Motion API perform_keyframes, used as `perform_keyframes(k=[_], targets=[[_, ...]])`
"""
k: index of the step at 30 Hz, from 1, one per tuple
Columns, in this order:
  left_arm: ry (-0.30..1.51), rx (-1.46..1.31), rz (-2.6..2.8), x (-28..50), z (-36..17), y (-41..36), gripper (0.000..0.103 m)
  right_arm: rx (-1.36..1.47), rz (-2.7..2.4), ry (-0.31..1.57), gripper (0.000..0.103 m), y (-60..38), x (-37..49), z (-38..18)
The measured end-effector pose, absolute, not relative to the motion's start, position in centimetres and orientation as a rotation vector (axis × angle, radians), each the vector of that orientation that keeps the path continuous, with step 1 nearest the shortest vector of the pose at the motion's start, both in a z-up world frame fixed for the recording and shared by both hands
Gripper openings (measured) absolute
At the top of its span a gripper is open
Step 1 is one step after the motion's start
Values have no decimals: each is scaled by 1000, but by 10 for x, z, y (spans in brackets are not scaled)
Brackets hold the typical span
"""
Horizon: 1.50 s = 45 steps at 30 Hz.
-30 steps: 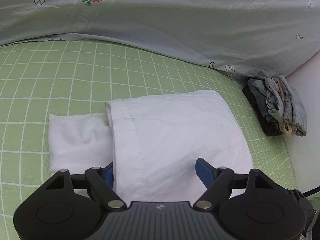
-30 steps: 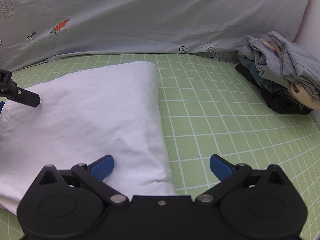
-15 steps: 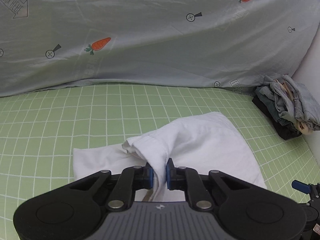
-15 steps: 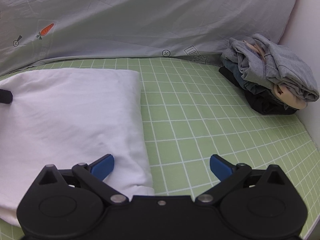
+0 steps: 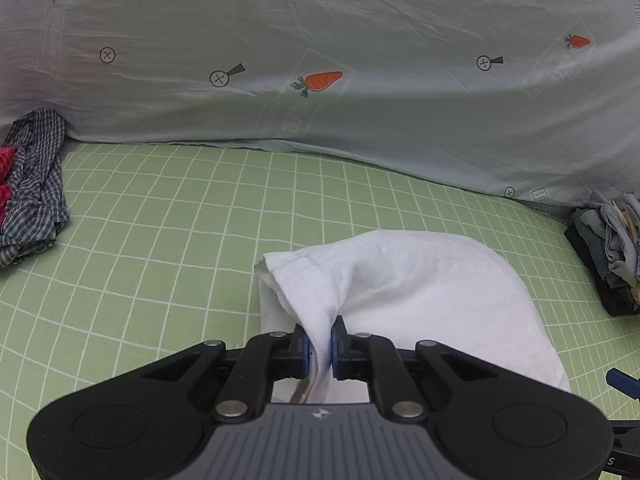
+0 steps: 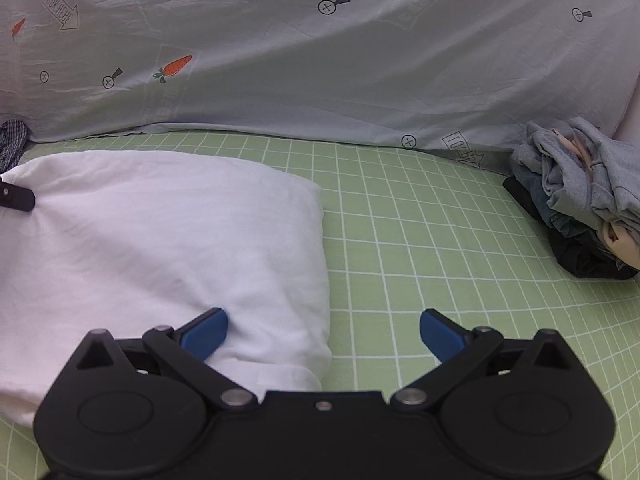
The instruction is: Fold clothes
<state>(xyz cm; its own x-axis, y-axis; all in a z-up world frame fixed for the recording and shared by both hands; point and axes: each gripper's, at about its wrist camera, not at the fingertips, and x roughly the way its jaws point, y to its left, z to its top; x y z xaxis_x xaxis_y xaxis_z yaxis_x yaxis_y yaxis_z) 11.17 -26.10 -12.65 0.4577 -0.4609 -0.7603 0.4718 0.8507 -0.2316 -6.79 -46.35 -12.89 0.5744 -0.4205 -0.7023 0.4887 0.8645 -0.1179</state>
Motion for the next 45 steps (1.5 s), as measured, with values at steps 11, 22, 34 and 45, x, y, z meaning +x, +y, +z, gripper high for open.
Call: perform_keyframes(k=[11,22,34,45], targets=[[1023,141,-553,124,-169,-248,53,157,-483,846,103,-472,-58,-131],[1080,116,-537,131,-181,-241,83,345,-375,979,103,-503,-9,-154],[1140,30,-538,133,-199,-243,101,492,-223,1017,103,-533,9,-190],[1123,20,-621,115,-190,-257,50,545,-175,929,72,-529,-6,-183]])
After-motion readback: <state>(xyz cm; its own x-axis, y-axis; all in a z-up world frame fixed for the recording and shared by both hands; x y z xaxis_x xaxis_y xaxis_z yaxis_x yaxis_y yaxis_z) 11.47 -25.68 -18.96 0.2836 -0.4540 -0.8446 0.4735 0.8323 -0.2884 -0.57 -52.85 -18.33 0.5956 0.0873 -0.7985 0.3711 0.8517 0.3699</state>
